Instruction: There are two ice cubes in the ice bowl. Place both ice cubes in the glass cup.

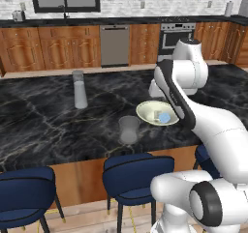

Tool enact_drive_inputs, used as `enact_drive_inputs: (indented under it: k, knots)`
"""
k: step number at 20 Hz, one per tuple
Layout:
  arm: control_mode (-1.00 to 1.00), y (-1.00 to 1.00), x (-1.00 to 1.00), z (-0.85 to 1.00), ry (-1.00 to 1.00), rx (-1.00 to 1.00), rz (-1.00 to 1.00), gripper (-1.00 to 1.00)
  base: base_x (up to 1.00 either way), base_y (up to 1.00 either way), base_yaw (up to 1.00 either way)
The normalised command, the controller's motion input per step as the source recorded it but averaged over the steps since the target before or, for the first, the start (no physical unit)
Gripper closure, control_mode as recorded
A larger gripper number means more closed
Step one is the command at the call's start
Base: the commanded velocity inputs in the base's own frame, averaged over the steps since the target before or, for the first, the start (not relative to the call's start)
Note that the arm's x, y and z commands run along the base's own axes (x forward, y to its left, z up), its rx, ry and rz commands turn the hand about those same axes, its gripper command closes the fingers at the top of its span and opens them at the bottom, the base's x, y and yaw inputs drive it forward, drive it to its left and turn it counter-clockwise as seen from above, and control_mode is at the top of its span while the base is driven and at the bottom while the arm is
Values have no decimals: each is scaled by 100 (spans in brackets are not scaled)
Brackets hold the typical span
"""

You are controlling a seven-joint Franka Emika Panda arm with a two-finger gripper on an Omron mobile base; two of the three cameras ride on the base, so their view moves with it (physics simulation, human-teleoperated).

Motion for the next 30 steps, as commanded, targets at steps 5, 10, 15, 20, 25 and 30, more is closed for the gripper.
enact_drive_inputs:
  k: [5,10,15,20,25,30]
  knots:
    - [-100,-32,-1,-2,0,0,-6,-100,0,0,0]
    - [-100,-47,0,0,0,5,-7,-100,0,0,0]
    - [-100,-5,5,0,0,0,0,-100,0,0,0]
    - [-100,-34,13,-2,0,1,0,-100,0,0,0]
    - [-100,-37,21,-10,1,2,0,-100,0,0,0]
    - [-100,-18,24,-14,3,1,0,-100,0,0,0]
